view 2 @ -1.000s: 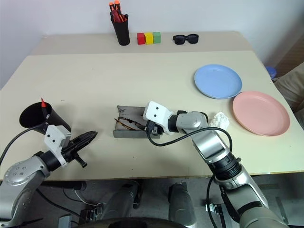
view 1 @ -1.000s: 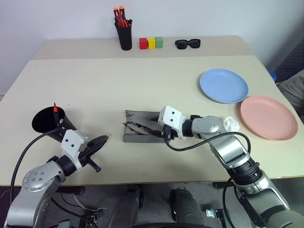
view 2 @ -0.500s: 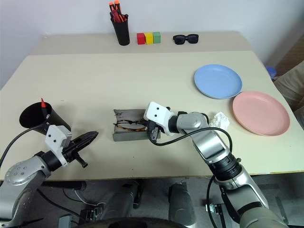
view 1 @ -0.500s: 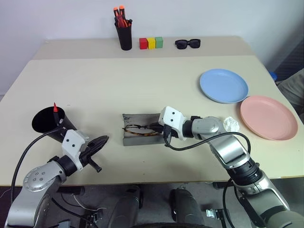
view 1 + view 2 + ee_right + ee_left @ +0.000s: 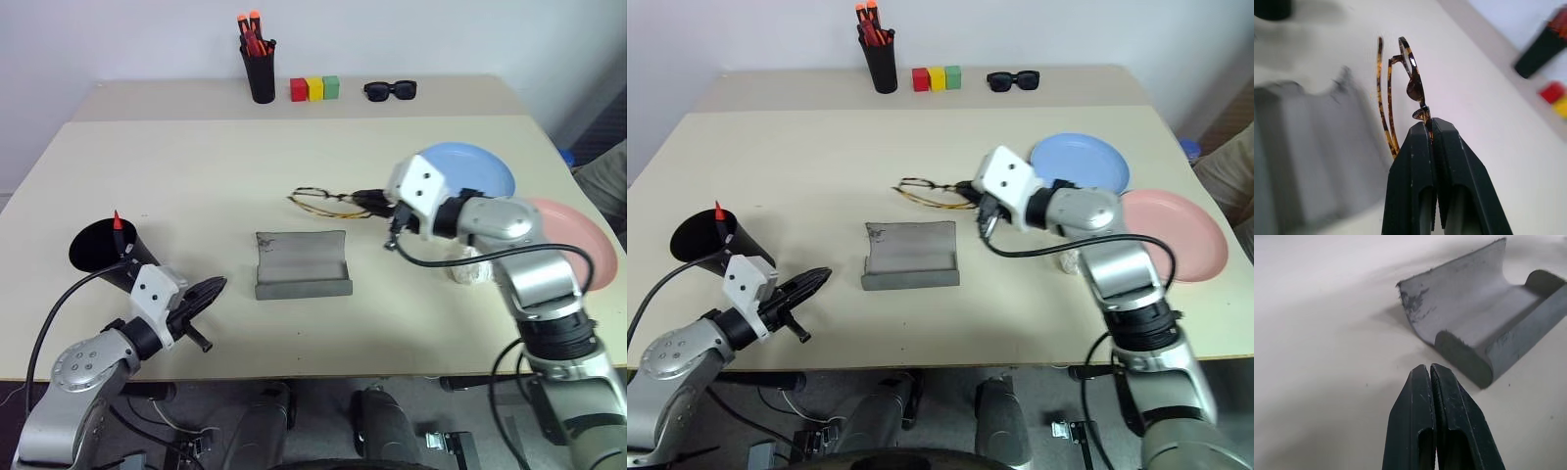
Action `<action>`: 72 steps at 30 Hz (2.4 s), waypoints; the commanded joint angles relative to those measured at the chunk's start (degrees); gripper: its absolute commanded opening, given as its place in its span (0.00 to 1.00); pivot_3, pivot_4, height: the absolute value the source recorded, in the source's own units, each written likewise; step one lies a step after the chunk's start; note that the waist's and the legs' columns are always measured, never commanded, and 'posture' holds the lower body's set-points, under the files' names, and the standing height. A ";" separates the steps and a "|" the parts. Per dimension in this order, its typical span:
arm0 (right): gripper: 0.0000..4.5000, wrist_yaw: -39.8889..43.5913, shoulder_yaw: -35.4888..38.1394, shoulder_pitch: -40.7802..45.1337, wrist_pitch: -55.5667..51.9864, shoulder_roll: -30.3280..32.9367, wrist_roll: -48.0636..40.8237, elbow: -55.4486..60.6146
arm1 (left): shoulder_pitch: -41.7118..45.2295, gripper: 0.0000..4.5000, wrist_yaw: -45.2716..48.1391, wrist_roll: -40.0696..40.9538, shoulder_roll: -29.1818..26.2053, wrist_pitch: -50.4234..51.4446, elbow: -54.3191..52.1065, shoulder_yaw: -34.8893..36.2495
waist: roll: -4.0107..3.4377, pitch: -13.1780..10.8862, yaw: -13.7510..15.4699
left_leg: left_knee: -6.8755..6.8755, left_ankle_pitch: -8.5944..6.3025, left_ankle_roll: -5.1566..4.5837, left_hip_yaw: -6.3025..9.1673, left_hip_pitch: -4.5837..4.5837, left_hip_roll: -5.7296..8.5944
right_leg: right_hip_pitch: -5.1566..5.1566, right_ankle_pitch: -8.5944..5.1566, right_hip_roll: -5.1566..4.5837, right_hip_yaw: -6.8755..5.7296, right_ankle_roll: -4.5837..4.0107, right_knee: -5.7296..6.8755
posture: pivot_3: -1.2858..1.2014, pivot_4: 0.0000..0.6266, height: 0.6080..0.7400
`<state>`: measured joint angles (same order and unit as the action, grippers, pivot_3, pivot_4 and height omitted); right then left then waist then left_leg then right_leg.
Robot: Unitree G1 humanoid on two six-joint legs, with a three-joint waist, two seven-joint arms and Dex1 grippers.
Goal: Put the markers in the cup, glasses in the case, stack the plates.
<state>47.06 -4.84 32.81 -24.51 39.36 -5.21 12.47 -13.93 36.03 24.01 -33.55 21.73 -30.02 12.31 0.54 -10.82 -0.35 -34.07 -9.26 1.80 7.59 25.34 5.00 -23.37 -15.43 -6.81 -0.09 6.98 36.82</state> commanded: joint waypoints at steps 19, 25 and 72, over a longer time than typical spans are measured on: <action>0.43 -6.57 -1.46 -21.49 32.77 9.54 16.63 -5.33 | 3.74 0.01 1.03 -0.22 0.04 -0.27 -0.18 -3.09 | -0.03 0.00 -0.28 | -0.04 0.09 -0.16 -0.08 -0.06 -0.03 | 0.10 0.01 0.02 0.05 0.00 0.00 | 0.52 0.24 1.00; 0.89 -1.20 2.09 -21.04 19.17 6.84 4.69 0.58 | 4.16 0.01 0.79 -0.10 0.05 0.11 -0.34 -3.28 | -0.02 0.00 -0.28 | -0.04 0.09 -0.16 -0.03 -0.08 -0.04 | 0.11 0.00 0.04 0.05 0.00 0.02 | 0.52 0.24 1.00; 0.01 -0.88 -6.45 0.77 -16.54 5.49 2.56 -1.19 | 3.32 0.01 -0.79 -0.59 0.28 0.30 -3.67 -4.41 | -0.04 -0.01 0.85 | -0.04 0.07 -0.17 -0.09 0.01 -0.02 | 0.05 0.01 0.02 0.05 0.00 -0.12 | 0.52 0.24 1.00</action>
<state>45.37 -12.14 31.08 -43.14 43.99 -2.62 7.73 -10.92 35.73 23.74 -33.12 22.34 -31.63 7.49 0.50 -10.83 0.50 -34.11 -9.18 1.63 7.50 25.35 4.98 -23.33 -15.42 -6.78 -0.04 6.98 36.70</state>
